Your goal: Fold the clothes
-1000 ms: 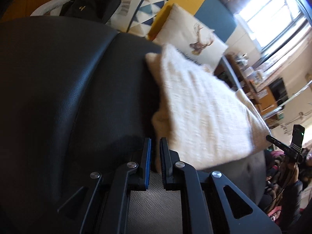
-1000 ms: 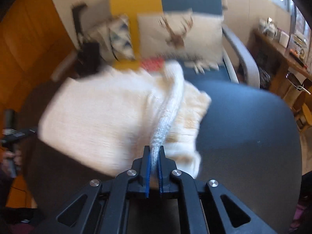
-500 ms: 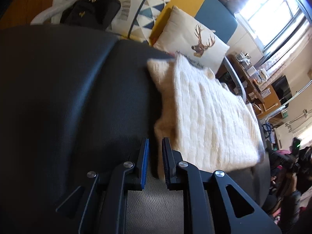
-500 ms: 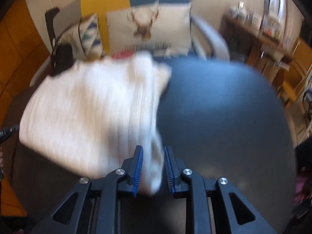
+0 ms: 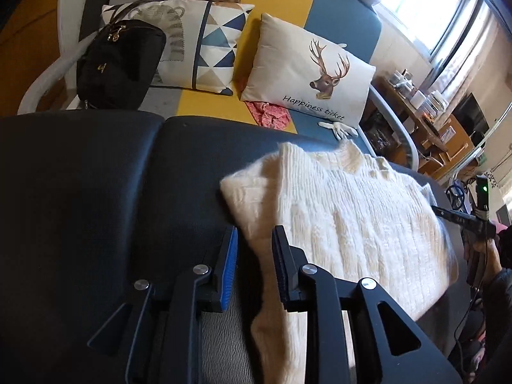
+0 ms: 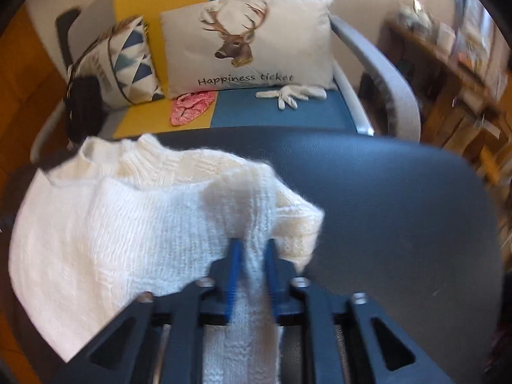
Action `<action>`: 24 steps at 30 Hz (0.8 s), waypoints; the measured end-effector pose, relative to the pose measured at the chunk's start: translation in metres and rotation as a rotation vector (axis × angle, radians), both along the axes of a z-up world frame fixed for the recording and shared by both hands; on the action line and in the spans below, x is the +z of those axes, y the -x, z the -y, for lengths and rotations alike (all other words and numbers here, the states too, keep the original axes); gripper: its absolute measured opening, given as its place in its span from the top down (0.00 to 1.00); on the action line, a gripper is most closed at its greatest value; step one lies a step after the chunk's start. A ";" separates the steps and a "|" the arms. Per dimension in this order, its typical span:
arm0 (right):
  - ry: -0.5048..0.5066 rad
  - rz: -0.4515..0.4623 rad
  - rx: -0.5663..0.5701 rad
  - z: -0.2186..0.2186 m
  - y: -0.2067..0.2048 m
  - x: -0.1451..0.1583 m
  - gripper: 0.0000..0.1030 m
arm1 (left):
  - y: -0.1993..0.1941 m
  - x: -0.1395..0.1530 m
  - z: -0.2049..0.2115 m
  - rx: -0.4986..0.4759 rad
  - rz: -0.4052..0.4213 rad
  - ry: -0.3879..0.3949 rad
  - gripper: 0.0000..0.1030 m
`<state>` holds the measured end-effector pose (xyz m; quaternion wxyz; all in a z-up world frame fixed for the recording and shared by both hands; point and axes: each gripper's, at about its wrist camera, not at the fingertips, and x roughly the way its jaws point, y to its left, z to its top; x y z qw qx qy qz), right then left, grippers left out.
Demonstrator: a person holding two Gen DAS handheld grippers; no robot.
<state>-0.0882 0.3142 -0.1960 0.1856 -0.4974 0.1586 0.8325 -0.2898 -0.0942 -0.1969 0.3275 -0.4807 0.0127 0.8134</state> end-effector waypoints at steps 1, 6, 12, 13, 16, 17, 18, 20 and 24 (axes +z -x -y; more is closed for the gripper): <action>-0.031 0.004 0.019 0.006 -0.001 0.003 0.93 | 0.001 0.000 -0.003 -0.009 -0.003 -0.003 0.76; -0.150 0.038 0.098 0.025 -0.002 0.011 0.93 | 0.013 -0.005 -0.026 -0.054 0.013 0.009 0.68; -0.146 0.044 0.090 0.018 -0.003 0.008 0.93 | 0.031 -0.018 -0.044 -0.074 0.073 0.003 0.67; -0.145 0.044 0.090 0.017 -0.003 0.008 0.93 | 0.032 -0.019 -0.045 -0.083 0.080 -0.008 0.67; -0.146 0.043 0.091 0.017 -0.003 0.009 0.93 | 0.034 -0.022 -0.053 -0.120 0.091 0.000 0.67; -0.148 0.042 0.091 0.017 -0.003 0.009 0.93 | 0.033 -0.022 -0.054 -0.126 0.091 0.002 0.67; -0.150 0.041 0.091 0.017 -0.003 0.009 0.93 | 0.032 -0.022 -0.055 -0.127 0.080 0.006 0.74; -0.155 0.038 0.092 0.018 -0.004 0.010 0.93 | 0.027 -0.019 -0.056 -0.117 0.027 0.018 0.94; -0.172 -0.007 0.092 0.020 -0.006 0.025 0.94 | 0.013 0.000 -0.049 -0.088 -0.075 -0.021 0.96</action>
